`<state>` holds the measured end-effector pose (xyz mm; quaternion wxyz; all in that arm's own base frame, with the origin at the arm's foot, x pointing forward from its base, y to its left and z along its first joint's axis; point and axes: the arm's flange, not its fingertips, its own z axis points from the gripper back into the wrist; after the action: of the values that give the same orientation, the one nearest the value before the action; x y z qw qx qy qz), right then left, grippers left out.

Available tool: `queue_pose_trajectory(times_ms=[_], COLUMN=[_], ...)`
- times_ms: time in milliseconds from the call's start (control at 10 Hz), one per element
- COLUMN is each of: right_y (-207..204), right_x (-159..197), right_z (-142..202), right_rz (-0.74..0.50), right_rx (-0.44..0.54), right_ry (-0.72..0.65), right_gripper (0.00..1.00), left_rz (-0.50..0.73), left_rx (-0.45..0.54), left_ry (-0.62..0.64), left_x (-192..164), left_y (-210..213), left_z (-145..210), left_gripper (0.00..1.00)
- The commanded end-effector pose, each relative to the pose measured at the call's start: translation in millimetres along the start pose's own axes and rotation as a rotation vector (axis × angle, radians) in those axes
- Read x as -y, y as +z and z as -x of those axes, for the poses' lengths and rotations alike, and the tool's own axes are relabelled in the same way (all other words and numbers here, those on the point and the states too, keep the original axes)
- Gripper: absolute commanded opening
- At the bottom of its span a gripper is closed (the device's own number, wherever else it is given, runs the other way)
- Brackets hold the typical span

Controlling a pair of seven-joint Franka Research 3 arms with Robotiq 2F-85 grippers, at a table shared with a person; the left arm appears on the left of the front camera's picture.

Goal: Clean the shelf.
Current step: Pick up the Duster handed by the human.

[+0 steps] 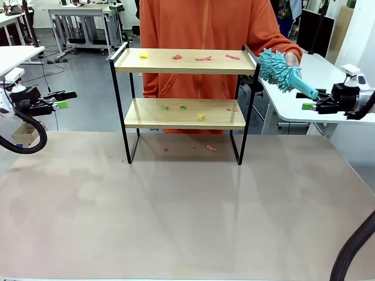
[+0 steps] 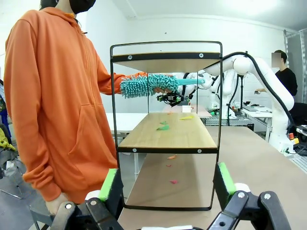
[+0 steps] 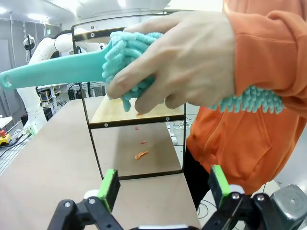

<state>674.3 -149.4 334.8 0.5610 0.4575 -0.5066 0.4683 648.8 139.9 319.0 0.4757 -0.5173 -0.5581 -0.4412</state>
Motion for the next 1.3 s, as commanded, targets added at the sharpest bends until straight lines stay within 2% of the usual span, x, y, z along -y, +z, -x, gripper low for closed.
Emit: queue_pose_trajectory(times_ms=[0,100,200,500,600,700,900,1100,1200], right_y=[-1,0,23,83,96,102,94,75,56], right_x=[0,0,-2,-16,-29,-46,-90,-136,-148], right_z=[-2,0,-20,-110,-147,-181,-243,-298,-310], right_rz=[0.0,0.0,0.02,0.103,0.168,0.228,0.386,0.556,0.601], right_rx=[0.002,0.0,-0.072,-0.3,-0.431,-0.504,-0.632,-0.694,-0.705], right_ry=[0.003,0.0,-0.009,-0.068,-0.096,-0.104,-0.15,-0.18,-0.207], right_gripper=[1.0,1.0,1.0,1.0,1.0,1.0,1.0,1.0,1.0], left_rz=[0.008,0.008,0.008,0.008,0.008,0.008,0.008,0.008,0.008], left_rx=[-0.006,-0.006,-0.006,-0.006,-0.006,-0.006,-0.006,-0.006,-0.006], left_ry=[-0.009,-0.009,-0.009,-0.009,-0.009,-0.009,-0.009,-0.009,-0.009], left_x=[1,1,1,1,1,1,1,1,1], left_y=[0,0,0,0,0,0,0,0,0], left_z=[-1,-1,-1,-1,-1,-1,-1,-1,-1], left_gripper=[1.0,1.0,1.0,1.0,1.0,1.0,1.0,1.0,1.0])
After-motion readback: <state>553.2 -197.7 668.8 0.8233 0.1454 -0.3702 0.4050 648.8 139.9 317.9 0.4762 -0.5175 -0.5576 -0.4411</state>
